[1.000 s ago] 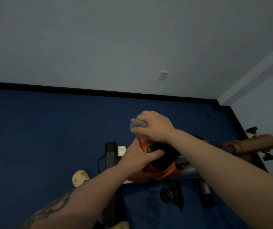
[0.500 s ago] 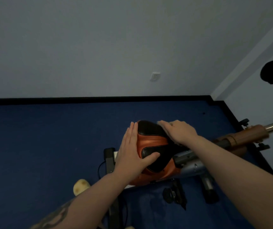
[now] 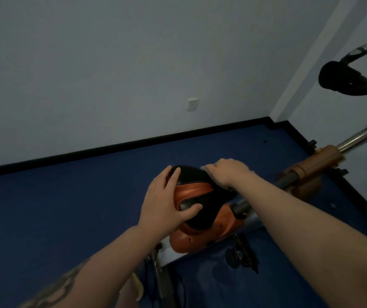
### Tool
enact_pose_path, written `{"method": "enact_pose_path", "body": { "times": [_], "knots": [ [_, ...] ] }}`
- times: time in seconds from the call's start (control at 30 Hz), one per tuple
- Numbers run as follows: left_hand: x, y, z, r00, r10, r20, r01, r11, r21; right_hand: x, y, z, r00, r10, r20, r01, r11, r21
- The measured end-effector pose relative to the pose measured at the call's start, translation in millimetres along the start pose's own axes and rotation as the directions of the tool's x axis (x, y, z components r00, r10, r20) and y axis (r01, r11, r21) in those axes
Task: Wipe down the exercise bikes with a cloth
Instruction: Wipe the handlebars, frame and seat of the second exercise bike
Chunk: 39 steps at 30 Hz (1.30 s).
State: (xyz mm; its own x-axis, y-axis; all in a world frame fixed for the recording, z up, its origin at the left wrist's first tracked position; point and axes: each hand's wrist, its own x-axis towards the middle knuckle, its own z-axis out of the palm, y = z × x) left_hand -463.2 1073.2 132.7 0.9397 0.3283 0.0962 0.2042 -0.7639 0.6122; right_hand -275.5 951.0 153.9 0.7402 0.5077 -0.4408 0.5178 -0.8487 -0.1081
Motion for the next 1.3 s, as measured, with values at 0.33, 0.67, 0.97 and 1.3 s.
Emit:
{"method": "enact_pose_path", "body": {
  "times": [0.33, 0.67, 0.97, 1.3],
  "knots": [
    [25.3, -12.9, -8.3, 0.956, 0.212, 0.202, -0.230, 0.970, 0.072, -34.8, 7.2, 23.5, 0.896, -0.158, -0.416, 0.227, 0.966, 0.122],
    [60.4, -17.6, -19.8, 0.842, 0.333, 0.424, -0.405, 0.910, 0.089, -63.0, -15.7, 63.9, 0.789, 0.097, -0.606, 0.011, 0.985, 0.173],
    [106.3, -9.8, -16.1, 0.619, 0.491, 0.613, -0.626, 0.780, 0.009, -48.7, -40.3, 53.8, 0.612, 0.642, -0.462, -0.377, 0.751, 0.543],
    [122.4, -17.9, -5.6, 0.574, 0.584, 0.574, -0.645, 0.754, -0.124, -41.5, -58.9, 35.1, 0.447, 0.890, -0.089, -0.448, 0.309, 0.839]
  ]
}}
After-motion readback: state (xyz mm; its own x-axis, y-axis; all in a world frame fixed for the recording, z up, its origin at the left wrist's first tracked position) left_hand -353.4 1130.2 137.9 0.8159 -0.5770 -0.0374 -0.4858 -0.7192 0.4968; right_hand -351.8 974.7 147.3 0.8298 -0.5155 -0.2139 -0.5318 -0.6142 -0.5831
